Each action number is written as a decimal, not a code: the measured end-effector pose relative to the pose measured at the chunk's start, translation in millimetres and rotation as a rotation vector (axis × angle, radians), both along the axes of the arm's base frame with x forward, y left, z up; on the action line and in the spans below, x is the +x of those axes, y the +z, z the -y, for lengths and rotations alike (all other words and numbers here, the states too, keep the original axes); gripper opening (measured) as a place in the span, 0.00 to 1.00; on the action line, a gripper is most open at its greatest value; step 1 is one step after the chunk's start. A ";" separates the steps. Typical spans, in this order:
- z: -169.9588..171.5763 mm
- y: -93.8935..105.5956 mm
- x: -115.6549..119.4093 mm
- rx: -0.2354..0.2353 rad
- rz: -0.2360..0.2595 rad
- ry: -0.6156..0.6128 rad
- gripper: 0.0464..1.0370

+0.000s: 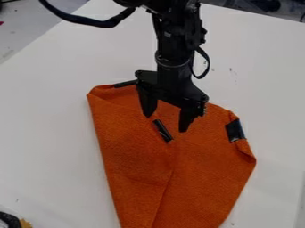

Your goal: Fold the cloth from top right to left

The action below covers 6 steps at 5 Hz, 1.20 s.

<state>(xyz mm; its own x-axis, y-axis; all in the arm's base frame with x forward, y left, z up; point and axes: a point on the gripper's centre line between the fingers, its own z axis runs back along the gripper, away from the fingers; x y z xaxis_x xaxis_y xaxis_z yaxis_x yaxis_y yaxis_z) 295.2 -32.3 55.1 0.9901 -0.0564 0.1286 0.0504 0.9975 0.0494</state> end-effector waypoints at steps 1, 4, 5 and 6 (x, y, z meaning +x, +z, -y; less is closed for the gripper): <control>-0.3 -8.2 -1.9 0.004 -0.029 0.000 0.96; 50.5 -11.3 48.0 -0.034 0.014 -0.112 0.96; 69.1 -22.2 60.5 -0.072 0.028 -0.111 0.96; 82.4 -29.1 64.4 -0.094 0.032 -0.111 0.96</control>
